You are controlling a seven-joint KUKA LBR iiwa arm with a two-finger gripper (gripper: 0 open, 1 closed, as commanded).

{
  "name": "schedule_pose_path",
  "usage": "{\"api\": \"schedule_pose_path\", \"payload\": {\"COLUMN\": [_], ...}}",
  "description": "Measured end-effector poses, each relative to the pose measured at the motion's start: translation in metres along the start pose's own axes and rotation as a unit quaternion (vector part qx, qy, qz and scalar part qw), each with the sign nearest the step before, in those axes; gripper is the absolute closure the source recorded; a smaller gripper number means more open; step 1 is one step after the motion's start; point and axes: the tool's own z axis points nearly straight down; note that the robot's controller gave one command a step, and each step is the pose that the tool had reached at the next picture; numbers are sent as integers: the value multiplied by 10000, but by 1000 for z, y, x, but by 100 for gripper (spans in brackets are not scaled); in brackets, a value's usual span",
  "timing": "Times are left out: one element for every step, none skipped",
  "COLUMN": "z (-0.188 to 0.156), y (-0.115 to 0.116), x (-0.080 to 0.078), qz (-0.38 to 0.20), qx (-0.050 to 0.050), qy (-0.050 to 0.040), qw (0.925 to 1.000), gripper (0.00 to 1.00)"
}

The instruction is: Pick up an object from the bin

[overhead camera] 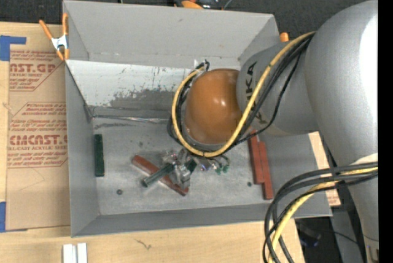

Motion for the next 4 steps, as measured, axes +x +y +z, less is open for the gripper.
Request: {"api": "schedule_pose_path", "payload": {"z": [-98, -96, 3, -2], "y": [11, 11, 10, 9], "x": [-7, -6, 13, 12], "qz": [-2256, -2244, -2623, -2619], "qx": [-18, -36, -55, -36], "qy": [15, 29, 53, 44], "qw": [9742, 9745, 9649, 9651], "gripper": [100, 0, 0, 100]}}
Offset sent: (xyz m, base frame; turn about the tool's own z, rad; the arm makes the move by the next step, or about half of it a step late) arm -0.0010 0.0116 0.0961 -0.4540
